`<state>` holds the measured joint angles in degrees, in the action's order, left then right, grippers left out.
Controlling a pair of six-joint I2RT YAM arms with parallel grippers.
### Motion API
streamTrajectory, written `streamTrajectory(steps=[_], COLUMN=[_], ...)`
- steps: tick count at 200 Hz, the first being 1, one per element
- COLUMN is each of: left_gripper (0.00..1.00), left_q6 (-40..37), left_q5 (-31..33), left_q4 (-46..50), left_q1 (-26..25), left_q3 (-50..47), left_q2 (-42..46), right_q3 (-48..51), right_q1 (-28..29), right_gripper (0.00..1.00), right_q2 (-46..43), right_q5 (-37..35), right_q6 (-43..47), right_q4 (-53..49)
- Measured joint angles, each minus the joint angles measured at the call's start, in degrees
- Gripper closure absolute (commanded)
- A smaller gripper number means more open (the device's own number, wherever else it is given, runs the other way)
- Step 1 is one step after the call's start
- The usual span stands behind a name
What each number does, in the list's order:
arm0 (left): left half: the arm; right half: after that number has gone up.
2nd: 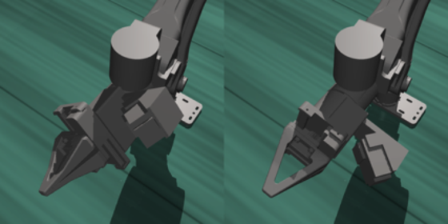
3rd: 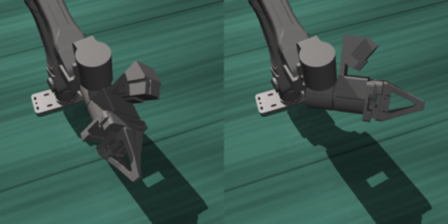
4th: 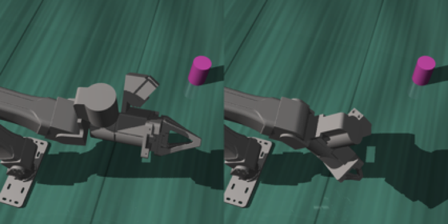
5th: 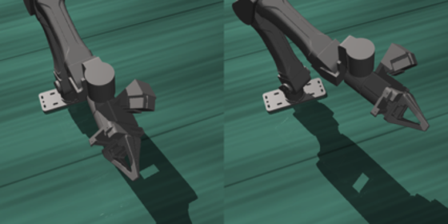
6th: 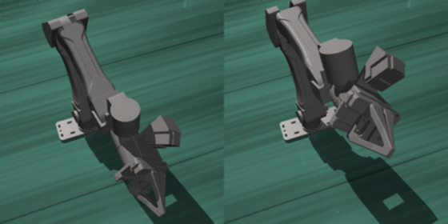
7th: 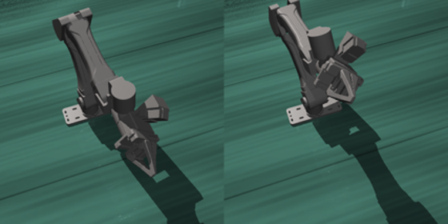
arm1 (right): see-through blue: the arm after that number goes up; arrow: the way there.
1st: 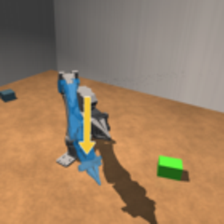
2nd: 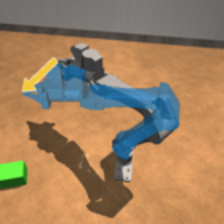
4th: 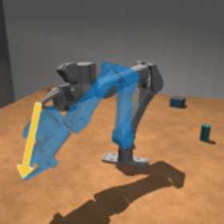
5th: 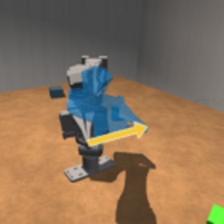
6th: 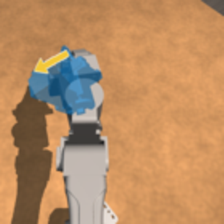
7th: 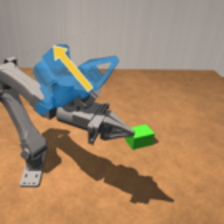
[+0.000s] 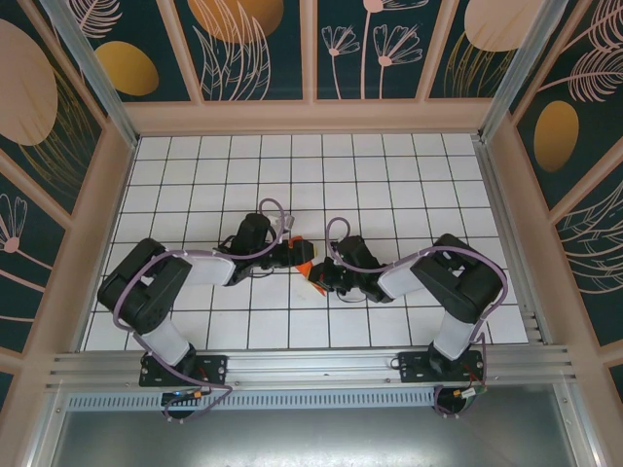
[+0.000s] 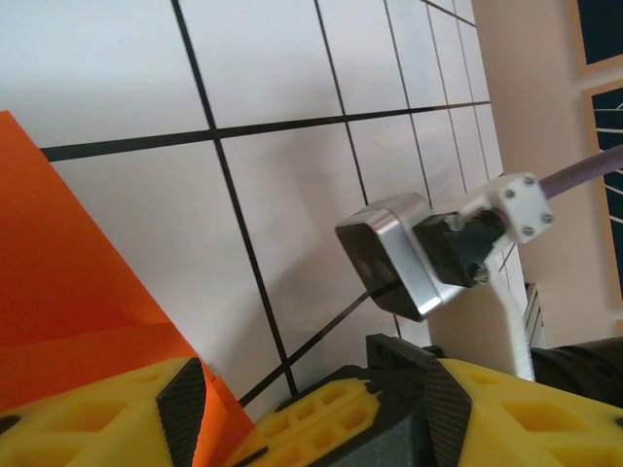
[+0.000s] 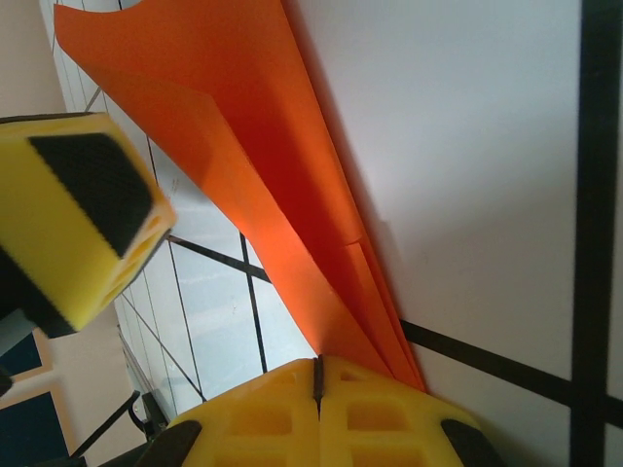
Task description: Fold a paper plane with a square sheet of paper (pick it up from the middle)
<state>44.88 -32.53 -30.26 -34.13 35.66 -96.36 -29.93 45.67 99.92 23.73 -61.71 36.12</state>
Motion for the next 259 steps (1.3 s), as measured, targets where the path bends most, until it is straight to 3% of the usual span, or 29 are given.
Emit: streamTrajectory(steps=[144,259], left_gripper=[0.38,0.36], left_q6=[-1.1,-8.3], left_q5=[0.7,-0.3], left_q4=[1.0,5.9], left_q1=[0.8,10.4], left_q3=[1.4,6.0], left_q2=[-4.3,-6.4], right_q3=[-1.2,-1.2], right_q1=[0.0,0.0], right_gripper=[1.0,1.0], right_q2=[-0.1,-0.1], right_q5=[0.2,0.8], right_q6=[1.4,3.0], right_q4=[-3.1,-3.1])
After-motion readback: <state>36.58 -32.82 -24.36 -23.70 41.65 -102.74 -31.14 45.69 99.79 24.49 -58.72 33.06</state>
